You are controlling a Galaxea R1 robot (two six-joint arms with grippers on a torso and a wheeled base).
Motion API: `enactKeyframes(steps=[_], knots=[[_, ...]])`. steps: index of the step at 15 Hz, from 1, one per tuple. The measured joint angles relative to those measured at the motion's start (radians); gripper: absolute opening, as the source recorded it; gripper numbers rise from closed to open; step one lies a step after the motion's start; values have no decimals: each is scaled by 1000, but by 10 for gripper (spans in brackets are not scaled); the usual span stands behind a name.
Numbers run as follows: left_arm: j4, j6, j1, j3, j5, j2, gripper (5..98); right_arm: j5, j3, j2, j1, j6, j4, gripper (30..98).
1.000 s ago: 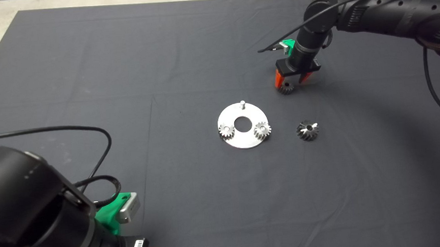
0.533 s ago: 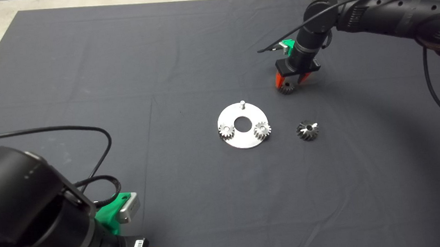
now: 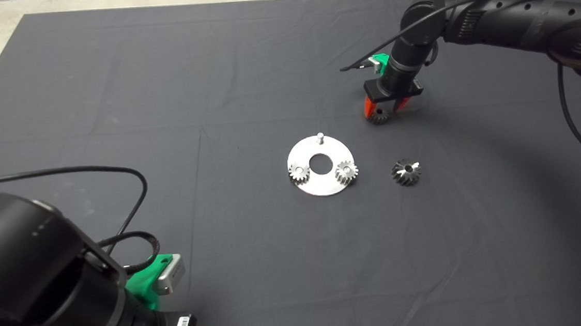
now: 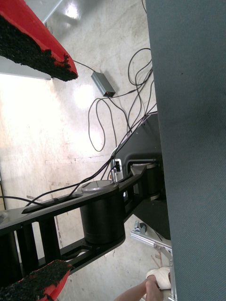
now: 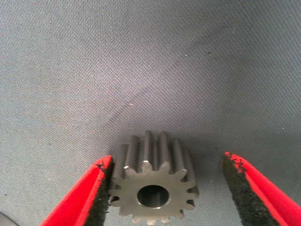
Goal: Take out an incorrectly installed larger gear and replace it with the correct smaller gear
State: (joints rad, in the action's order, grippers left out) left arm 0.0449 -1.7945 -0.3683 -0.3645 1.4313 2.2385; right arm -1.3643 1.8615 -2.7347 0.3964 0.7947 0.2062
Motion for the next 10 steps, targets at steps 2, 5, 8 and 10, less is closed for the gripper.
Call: enactKeyframes(steps=[2,5,8,10], knots=[[0,0,0,0,0,0,981,0,0,0,0,0,0,605],[0,0,0,0,0,0,981,0,0,0,0,0,0,553],[0,0,0,0,0,0,981,0,0,0,0,0,0,519],[0,0,0,0,0,0,981,-1,0,0,0,0,0,509]])
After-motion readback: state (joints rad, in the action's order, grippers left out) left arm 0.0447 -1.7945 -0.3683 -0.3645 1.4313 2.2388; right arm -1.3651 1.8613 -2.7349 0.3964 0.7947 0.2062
